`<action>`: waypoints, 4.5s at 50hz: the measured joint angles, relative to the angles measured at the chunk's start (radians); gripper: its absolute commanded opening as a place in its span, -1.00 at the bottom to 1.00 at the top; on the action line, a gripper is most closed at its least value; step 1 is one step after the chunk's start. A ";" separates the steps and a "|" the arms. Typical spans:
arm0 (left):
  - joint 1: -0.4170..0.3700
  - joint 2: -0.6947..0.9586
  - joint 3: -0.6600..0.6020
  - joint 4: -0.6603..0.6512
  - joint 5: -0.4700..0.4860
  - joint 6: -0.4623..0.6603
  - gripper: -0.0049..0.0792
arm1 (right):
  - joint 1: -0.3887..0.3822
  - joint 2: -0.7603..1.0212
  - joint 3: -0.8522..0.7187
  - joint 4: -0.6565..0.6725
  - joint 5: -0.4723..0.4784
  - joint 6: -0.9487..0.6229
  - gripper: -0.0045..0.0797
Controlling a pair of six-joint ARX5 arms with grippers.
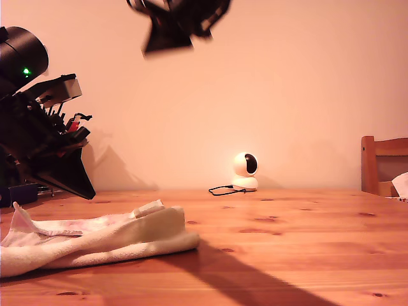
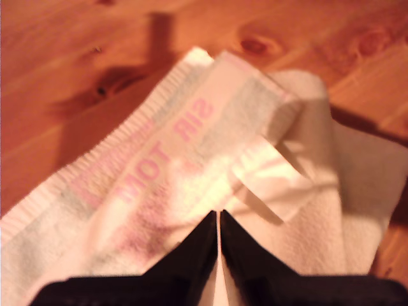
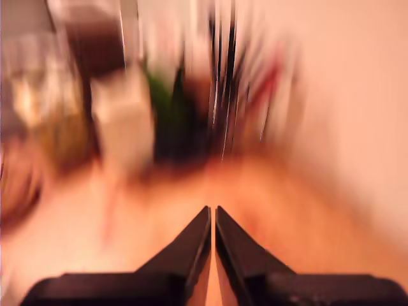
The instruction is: Fold the tea towel in front of you. After folding it, place it to the left side.
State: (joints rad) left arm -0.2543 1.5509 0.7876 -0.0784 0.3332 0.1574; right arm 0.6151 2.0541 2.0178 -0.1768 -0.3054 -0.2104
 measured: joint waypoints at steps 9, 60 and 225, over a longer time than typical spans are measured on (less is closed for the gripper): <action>0.000 0.000 0.000 0.019 0.006 -0.022 -0.93 | 0.001 -0.023 -0.186 0.294 0.005 0.035 -0.92; 0.015 0.000 0.000 0.050 0.036 -0.023 -0.93 | 0.100 -0.265 -0.781 0.061 0.220 -0.552 -0.92; -0.270 -0.133 0.000 -0.247 0.051 0.062 -0.83 | 0.185 -0.358 -0.871 -0.076 0.316 -0.709 -0.92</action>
State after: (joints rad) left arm -0.5247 1.4178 0.7876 -0.3256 0.3840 0.2192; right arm 0.8005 1.6962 1.1473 -0.2531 0.0105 -0.9192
